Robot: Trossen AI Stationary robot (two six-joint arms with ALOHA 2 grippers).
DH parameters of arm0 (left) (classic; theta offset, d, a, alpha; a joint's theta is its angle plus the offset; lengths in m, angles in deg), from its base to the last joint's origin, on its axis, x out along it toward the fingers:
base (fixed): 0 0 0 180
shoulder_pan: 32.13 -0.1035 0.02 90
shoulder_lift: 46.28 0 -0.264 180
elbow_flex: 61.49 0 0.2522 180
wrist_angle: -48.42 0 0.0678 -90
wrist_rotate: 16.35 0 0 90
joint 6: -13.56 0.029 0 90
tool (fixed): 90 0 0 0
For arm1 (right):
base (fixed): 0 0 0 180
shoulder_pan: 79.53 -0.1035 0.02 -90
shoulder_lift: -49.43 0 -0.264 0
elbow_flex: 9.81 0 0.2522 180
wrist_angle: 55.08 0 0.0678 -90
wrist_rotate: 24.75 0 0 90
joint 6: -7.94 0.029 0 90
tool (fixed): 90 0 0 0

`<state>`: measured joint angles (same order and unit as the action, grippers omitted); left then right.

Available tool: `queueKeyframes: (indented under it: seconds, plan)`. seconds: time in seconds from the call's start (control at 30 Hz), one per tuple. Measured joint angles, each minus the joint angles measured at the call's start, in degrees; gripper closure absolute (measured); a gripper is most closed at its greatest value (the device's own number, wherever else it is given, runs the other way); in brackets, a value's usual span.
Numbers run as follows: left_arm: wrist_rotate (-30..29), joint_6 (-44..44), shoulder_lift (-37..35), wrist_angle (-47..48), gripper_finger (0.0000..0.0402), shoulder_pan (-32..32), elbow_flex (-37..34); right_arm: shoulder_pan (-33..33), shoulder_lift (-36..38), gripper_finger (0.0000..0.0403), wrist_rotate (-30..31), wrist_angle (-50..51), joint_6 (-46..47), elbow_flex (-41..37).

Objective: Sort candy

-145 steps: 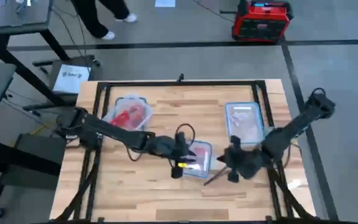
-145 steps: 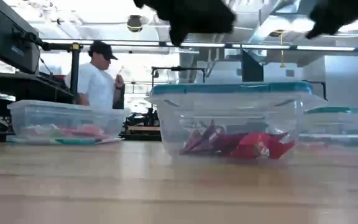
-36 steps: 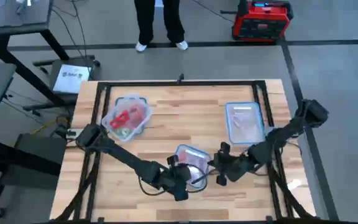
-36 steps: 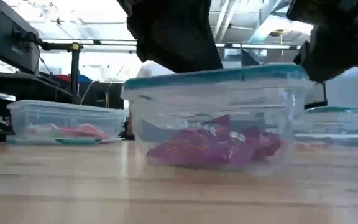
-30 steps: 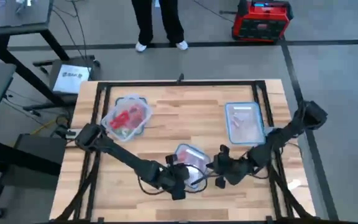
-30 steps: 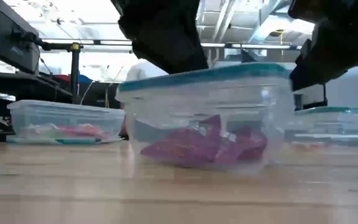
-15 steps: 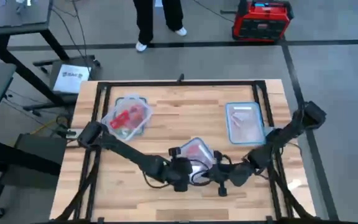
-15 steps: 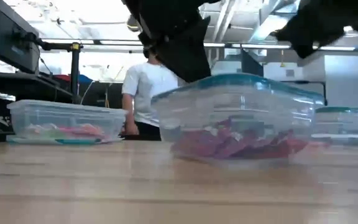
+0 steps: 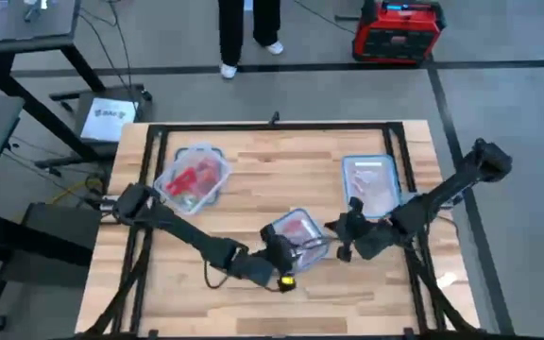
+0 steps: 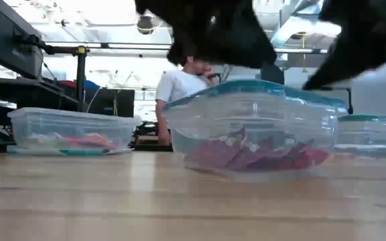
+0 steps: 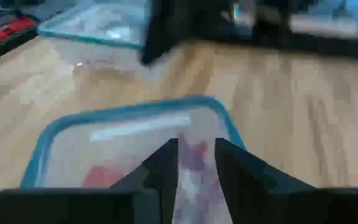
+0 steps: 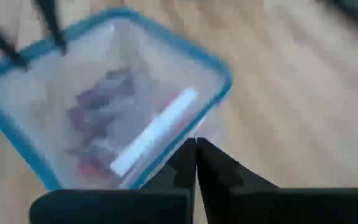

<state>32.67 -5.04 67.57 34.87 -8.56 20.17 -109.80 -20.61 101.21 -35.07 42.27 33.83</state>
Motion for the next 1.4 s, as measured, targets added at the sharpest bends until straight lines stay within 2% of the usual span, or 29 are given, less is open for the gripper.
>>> queueKeyframes:
  seconds: [0.1,0.27,0.37,0.5,0.63,0.77,0.97,1.17,1.4]
  plan:
    - [4.0,-1.7,0.0,-3.9,0.0309,-2.4,-3.5,1.2,-1.9,0.0403,-1.9,-7.2,0.3,-2.8]
    - [8.5,-2.2,-0.2,-2.2,0.0309,-4.9,-6.5,0.9,-6.4,0.0403,-5.6,-12.5,2.9,-2.1]
    - [9.4,0.5,-0.2,-2.1,0.0309,-5.3,-7.1,-1.0,-9.3,0.0403,-6.4,-12.9,7.2,-0.2]
    - [10.9,2.0,-0.2,-1.4,0.0309,-5.7,-7.2,-3.8,-12.8,0.0403,-7.1,-11.9,7.9,3.2]
    - [13.8,4.5,-0.4,-3.6,0.0309,-5.7,-7.3,-4.2,-13.4,0.0403,-7.1,-6.4,8.6,4.5]
    - [18.3,6.4,-0.5,-3.4,0.0309,-5.7,-6.9,-4.2,-13.7,0.0403,-6.4,-5.6,8.7,4.5]
    - [20.9,6.6,0.8,-3.2,0.0309,-7.6,-7.1,-1.3,-15.8,0.0403,-4.5,-6.3,7.4,4.5]
    - [22.4,6.5,3.5,-5.9,0.0309,-8.3,-6.9,1.1,-20.5,0.0403,-7.2,-16.4,2.4,4.4]
    - [24.5,5.1,7.5,-10.7,0.0309,-8.6,-6.8,4.7,-21.9,0.0403,-12.1,-18.1,0.3,5.5]
